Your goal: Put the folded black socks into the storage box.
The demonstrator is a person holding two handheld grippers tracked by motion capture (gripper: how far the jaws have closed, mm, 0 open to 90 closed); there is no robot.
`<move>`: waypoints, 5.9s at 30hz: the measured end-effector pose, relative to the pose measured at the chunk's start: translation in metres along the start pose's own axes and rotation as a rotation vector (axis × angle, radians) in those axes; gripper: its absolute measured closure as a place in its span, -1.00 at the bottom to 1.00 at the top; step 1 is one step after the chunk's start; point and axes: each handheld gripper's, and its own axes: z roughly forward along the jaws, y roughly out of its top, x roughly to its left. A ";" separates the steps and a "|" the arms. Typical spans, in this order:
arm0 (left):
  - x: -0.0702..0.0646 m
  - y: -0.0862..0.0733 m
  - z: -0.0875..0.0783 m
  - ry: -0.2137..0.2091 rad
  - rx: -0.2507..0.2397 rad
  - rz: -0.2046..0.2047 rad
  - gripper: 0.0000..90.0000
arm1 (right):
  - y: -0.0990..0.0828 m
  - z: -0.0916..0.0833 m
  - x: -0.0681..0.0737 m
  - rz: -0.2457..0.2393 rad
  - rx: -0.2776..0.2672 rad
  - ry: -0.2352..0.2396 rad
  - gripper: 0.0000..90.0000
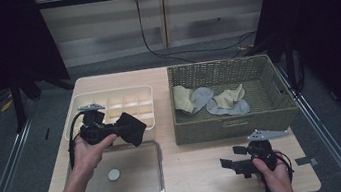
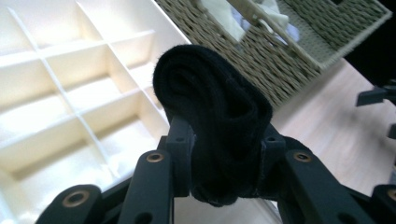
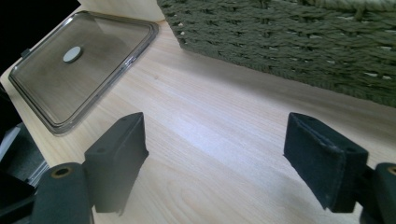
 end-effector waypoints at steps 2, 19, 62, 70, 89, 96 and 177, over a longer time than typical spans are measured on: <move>0.002 0.006 -0.002 -0.002 -0.010 0.003 0.47 | 0.000 0.001 0.000 0.001 0.005 -0.002 -0.55; 0.014 0.037 0.030 0.062 0.056 0.022 0.48 | -0.001 -0.002 -0.003 0.009 0.013 0.007 -0.59; 0.010 0.031 0.095 0.069 0.256 0.069 0.49 | -0.002 0.002 -0.003 0.002 0.048 0.033 -0.63; 0.008 0.029 0.103 0.062 0.300 0.084 0.51 | -0.003 0.004 -0.004 0.003 0.052 0.031 -0.63; 0.005 0.023 0.110 0.071 0.316 0.090 0.47 | -0.003 0.003 -0.004 0.010 0.054 0.035 -0.62; 0.012 0.022 0.101 0.025 0.283 0.074 0.36 | -0.005 0.002 -0.008 0.019 0.052 0.027 -0.65; 0.019 0.015 0.050 0.034 0.071 0.010 -0.34 | 0.003 0.005 -0.005 0.020 0.040 0.003 -0.39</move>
